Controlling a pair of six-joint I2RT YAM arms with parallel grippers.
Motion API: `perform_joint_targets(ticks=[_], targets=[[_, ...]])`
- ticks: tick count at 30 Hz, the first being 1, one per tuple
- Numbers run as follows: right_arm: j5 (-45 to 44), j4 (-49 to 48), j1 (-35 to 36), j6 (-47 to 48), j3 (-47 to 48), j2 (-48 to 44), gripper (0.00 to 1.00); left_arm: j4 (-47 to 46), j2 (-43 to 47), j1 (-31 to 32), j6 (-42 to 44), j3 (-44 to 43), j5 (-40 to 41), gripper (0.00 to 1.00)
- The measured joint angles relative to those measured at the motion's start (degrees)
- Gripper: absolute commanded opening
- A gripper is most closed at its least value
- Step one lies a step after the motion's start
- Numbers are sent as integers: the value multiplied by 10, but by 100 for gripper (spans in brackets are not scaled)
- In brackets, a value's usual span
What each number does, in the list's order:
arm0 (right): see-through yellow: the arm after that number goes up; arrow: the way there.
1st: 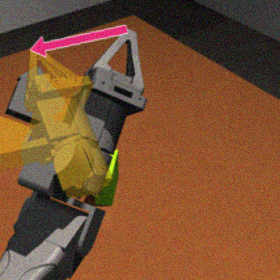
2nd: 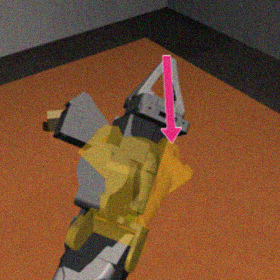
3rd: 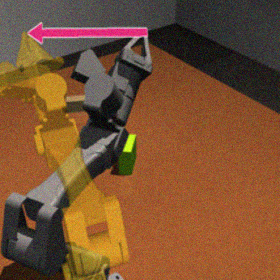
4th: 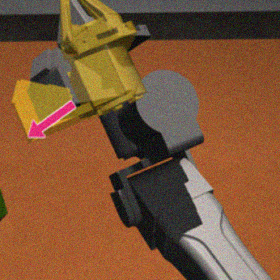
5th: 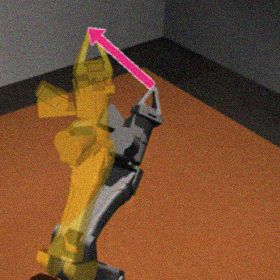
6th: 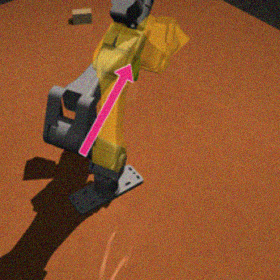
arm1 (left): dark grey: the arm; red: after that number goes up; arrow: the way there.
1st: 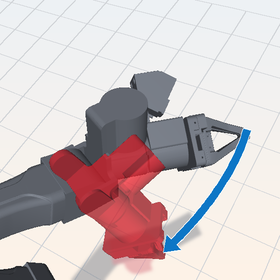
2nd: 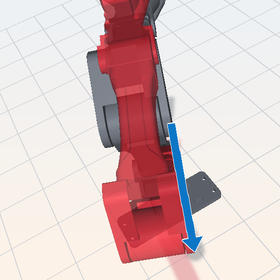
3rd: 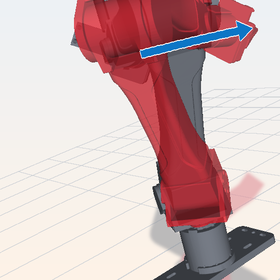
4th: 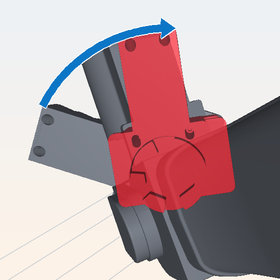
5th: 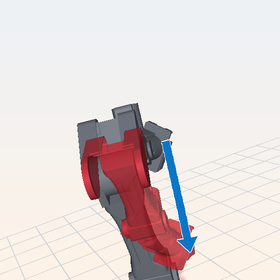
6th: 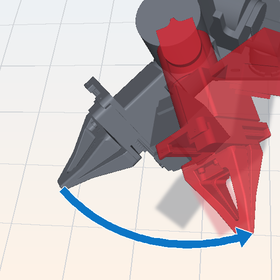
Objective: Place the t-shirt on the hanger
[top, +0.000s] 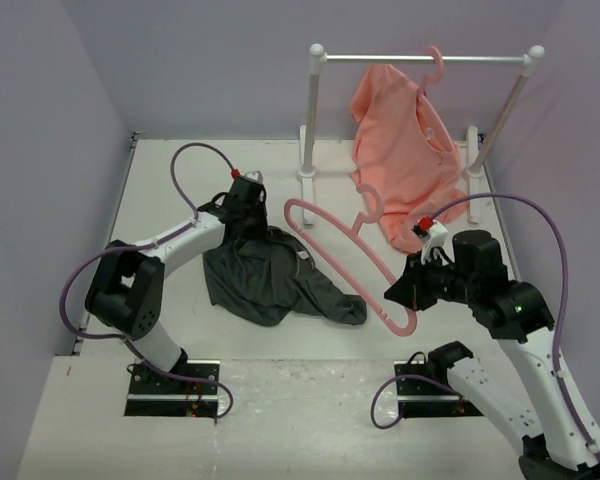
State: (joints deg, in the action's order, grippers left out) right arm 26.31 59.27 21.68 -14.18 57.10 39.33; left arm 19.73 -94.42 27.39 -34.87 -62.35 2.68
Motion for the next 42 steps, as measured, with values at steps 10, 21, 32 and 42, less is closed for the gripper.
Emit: perform_joint_targets(ticks=[10, 21, 32, 42], targets=[[-30, -17, 32, -19, -41, 55, 0, -4, 14, -19, 4, -6, -34, 0], [-54, -37, 97, -33, -29, 80, 0, -18, 32, -19, 14, 0, -61, 0], [-78, -40, 125, -64, -28, 35, 0, -12, 32, -19, 16, 0, -50, 0], [-79, -58, 138, -67, -31, 64, 0, -8, 57, -19, 15, 2, -63, 0]])
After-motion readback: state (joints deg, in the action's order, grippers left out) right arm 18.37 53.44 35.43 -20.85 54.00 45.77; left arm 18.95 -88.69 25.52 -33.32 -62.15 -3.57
